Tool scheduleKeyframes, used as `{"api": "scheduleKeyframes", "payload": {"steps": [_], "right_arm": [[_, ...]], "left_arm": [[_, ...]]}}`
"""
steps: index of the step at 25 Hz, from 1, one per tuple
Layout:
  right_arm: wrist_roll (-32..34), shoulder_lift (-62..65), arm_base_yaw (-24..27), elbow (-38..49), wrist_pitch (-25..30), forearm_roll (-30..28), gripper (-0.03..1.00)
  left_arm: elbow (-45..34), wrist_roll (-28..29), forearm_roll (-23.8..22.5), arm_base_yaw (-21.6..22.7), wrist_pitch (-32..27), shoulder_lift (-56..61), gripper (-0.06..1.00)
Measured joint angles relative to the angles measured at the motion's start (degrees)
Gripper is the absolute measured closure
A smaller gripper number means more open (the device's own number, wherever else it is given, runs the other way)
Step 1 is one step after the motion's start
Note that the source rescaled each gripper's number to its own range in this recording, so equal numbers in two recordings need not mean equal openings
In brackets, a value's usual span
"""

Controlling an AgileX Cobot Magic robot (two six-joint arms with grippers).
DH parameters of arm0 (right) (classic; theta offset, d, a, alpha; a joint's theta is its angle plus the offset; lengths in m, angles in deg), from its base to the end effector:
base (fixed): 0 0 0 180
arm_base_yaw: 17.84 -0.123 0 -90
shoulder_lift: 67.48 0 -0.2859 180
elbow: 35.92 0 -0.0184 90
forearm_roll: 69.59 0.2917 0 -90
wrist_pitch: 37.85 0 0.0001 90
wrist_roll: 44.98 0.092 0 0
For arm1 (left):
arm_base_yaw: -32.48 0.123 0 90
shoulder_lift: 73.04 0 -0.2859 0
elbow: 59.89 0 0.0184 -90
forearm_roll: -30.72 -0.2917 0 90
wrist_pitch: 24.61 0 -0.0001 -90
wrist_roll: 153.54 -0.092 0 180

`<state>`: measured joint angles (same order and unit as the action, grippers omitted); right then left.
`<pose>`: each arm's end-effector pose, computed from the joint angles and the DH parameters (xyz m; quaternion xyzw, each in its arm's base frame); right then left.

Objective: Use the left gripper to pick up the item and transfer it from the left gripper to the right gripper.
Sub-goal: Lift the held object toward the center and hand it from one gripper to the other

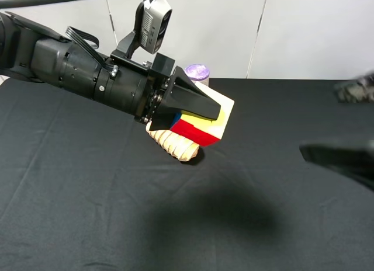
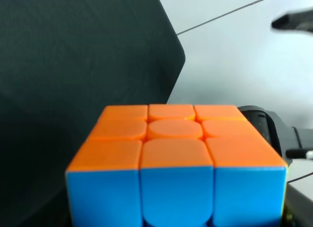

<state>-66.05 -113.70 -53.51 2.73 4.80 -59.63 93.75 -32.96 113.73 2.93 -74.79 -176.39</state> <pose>0.1269 0.1043 0.3187 -0.3971 0.8011 0.1363 0.4266 0.2628 -0.2297 0.1847 0.2224 0.8313 -0.4920 0.1320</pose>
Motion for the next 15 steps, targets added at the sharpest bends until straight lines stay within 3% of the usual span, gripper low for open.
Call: {"api": "scheduleKeyframes", "payload": {"steps": [4, 8, 15], "right_arm": [[-0.1, -6.9, -2.4, -4.6, -1.6, -2.6, -0.03], [1.0, -13.5, -8.1, -8.1, -2.3, -6.2, -0.03], [8.6, -22.2, -16.6, -12.9, -2.4, -16.5, -0.03]], "left_arm": [[0.0, 0.0, 0.3, 0.0, 0.4, 0.0, 0.94], [0.0, 0.0, 0.8, 0.0, 0.7, 0.0, 0.94], [0.0, 0.0, 0.9, 0.0, 1.1, 0.0, 0.94]]}}
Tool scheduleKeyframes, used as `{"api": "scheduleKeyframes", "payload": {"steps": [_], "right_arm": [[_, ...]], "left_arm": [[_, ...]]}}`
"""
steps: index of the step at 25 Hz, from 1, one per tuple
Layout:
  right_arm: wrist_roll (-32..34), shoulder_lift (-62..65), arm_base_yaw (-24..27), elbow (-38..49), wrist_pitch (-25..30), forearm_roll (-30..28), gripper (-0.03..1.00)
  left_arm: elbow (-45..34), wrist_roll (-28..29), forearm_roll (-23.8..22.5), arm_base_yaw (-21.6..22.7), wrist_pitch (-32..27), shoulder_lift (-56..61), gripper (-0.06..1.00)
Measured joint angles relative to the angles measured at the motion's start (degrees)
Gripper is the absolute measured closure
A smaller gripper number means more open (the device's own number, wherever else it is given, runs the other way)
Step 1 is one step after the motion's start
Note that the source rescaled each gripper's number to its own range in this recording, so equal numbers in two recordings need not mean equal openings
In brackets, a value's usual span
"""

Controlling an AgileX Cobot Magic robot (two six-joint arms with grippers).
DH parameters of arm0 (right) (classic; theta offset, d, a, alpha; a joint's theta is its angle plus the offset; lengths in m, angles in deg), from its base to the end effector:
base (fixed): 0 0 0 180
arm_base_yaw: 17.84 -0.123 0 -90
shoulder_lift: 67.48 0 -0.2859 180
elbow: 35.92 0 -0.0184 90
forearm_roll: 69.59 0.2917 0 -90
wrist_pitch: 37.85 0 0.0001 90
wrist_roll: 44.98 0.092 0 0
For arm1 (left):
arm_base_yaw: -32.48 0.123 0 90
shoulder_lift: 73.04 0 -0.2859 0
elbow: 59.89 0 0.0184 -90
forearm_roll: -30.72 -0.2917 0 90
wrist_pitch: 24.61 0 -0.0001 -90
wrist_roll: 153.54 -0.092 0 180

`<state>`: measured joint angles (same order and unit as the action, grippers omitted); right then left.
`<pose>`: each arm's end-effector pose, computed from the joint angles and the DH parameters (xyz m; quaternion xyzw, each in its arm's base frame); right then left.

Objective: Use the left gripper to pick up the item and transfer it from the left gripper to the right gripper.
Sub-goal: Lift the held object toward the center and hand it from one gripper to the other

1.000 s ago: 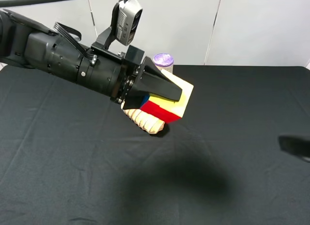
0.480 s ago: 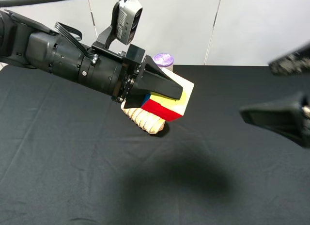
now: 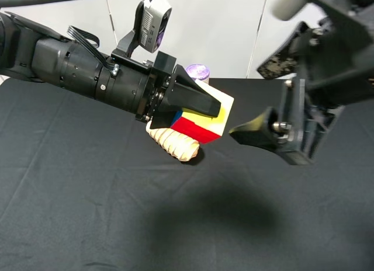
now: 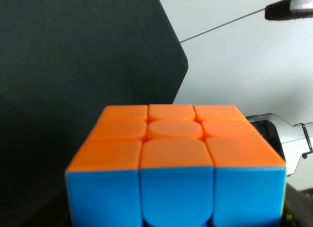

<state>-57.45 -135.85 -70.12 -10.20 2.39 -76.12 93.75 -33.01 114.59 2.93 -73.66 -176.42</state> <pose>0.1599 0.1957 0.3223 -0.5145 0.7633 0.0842 0.3816 0.2650 -0.2297 0.1846 0.2129 0.8338 -0.4901 0.1391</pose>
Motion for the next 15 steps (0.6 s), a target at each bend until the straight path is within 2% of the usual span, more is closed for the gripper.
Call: {"api": "scheduleKeyframes", "payload": {"steps": [9, 15], "right_arm": [[1.4, -5.2, -4.4, -2.9, -1.9, -1.7, -0.03], [1.5, -7.2, -5.2, -3.1, -4.3, -1.8, -0.03]], "left_arm": [[0.0, 0.0, 0.0, 0.0, 0.8, 0.0, 0.94], [0.0, 0.0, 0.0, 0.0, 0.8, 0.0, 0.94]]}}
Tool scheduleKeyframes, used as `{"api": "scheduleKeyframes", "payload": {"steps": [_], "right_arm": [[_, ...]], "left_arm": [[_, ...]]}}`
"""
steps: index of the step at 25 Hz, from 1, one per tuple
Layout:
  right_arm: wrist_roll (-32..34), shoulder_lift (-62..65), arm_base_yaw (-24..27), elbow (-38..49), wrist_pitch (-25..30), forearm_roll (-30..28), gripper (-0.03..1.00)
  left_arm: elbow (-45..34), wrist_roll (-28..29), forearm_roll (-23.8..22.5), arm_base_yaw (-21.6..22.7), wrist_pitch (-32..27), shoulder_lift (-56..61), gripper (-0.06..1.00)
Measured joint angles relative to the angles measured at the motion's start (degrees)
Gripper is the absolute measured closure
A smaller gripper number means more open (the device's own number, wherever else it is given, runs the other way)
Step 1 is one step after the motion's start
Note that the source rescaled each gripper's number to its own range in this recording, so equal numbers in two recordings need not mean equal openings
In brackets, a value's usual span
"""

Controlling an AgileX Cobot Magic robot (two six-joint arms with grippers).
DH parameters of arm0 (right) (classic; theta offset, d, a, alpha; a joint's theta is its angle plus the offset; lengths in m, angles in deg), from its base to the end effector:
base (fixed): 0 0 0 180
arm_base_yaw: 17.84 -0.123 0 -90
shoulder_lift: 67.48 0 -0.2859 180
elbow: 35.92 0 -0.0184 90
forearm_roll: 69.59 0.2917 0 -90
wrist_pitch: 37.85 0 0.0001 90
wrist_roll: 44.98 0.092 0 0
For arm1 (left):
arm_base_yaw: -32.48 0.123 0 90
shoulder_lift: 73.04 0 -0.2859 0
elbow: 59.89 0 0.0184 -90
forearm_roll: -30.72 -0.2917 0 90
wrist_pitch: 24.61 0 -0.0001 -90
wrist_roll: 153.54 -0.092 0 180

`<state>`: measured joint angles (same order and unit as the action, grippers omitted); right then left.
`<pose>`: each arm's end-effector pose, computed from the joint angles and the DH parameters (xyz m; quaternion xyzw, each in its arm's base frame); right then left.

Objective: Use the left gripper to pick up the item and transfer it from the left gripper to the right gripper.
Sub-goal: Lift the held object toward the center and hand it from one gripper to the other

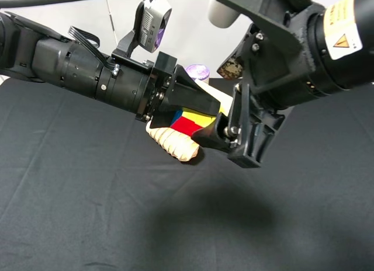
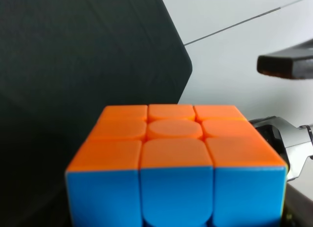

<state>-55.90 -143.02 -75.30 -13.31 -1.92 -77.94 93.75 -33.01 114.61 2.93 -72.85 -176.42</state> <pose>0.1605 0.2369 0.3132 -0.5472 0.7385 0.0964 0.3820 0.2661 -0.2294 0.1841 0.2102 0.8362 -0.4858 0.1434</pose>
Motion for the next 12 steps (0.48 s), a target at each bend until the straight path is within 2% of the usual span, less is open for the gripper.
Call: {"api": "scheduleKeyframes", "payload": {"steps": [12], "right_arm": [[0.7, -7.5, 0.0, -0.6, -3.1, -0.1, -0.03]], "left_arm": [[0.0, 0.0, 0.0, 0.0, 0.0, 0.0, 0.94]]}}
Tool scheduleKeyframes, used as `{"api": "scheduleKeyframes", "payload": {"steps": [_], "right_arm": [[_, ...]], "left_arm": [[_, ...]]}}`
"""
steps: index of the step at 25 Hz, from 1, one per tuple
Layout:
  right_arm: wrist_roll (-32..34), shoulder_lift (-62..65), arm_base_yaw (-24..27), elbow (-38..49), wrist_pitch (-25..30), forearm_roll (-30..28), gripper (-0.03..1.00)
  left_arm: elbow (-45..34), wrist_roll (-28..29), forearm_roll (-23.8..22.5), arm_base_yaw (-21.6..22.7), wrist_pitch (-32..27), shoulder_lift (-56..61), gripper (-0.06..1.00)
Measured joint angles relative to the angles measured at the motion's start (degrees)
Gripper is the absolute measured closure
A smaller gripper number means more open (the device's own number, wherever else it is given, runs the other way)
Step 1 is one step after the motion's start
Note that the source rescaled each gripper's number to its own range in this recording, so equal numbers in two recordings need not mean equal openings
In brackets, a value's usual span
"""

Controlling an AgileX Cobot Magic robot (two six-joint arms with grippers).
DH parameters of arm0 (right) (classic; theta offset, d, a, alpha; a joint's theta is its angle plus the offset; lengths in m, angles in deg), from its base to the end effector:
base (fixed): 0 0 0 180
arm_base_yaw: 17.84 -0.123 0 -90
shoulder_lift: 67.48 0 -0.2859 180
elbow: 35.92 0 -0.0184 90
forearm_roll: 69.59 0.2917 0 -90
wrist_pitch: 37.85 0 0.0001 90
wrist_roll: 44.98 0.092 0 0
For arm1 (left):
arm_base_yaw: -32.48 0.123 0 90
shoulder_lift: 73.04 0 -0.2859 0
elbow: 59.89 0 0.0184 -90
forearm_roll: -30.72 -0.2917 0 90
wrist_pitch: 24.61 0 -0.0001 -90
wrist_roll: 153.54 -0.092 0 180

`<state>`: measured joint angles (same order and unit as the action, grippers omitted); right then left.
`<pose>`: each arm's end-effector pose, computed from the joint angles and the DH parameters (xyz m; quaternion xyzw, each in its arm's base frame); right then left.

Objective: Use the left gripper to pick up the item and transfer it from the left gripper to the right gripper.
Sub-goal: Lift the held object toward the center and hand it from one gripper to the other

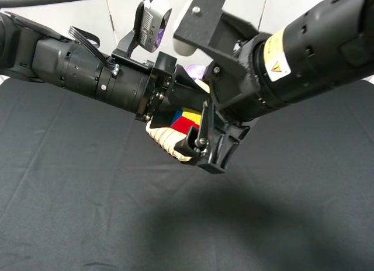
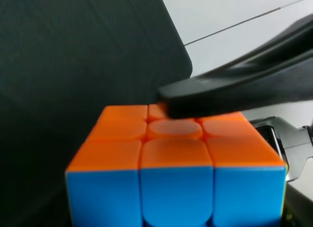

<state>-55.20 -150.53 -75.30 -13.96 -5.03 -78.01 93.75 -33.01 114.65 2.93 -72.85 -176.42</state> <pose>0.1749 0.2606 0.2813 -0.5541 0.7488 0.0894 0.3525 0.2661 -0.2294 0.1841 0.2099 0.8362 -0.4860 0.1434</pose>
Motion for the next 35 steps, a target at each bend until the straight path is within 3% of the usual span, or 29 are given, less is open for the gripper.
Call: {"api": "scheduleKeyframes", "payload": {"steps": [13, 14, 15, 16, 17, 18, 31, 32, 33, 35], "right_arm": [[0.4, -0.9, 0.0, 0.0, -1.7, -0.6, -0.03], [0.4, -0.9, 0.0, 0.0, -1.7, -0.8, 0.06], [0.4, -0.9, 0.0, 0.0, -1.7, -1.2, 0.28], [0.4, -0.9, 0.0, 0.0, -1.7, -1.9, 0.57], [0.4, -0.9, 0.0, -0.1, -1.7, -2.8, 0.97], [0.5, -0.9, 0.0, -0.1, -1.6, -3.2, 0.90], [0.5, -0.9, 0.0, -0.1, -1.6, -3.8, 0.92], [0.5, -0.9, 0.0, -0.1, -1.6, -3.8, 0.92], [0.5, -0.9, 0.0, -0.1, -1.5, -3.7, 0.93], [0.5, -0.9, 0.0, -0.1, -1.4, -3.5, 0.93]], "left_arm": [[0.0, 0.0, 0.0, 0.0, 0.0, 0.0, 0.94], [0.0, 0.0, 0.0, 0.0, 0.0, 0.0, 0.94], [0.0, 0.0, 0.0, 0.0, 0.0, 0.0, 0.94], [0.0, 0.1, -0.2, 0.0, 0.0, 0.0, 0.94], [0.0, 0.1, -0.1, 0.0, 0.1, 0.0, 0.94], [0.0, 0.1, -0.1, 0.0, 0.1, 0.0, 0.94], [0.0, 0.2, 0.0, 0.0, 0.4, 0.0, 0.94], [0.0, 0.6, 0.0, 0.0, 0.4, 0.0, 0.91], [0.0, 1.6, 0.0, -0.1, 0.5, 0.0, 0.80], [0.0, 2.8, 0.2, -0.1, 1.4, 0.0, 0.40]]}}
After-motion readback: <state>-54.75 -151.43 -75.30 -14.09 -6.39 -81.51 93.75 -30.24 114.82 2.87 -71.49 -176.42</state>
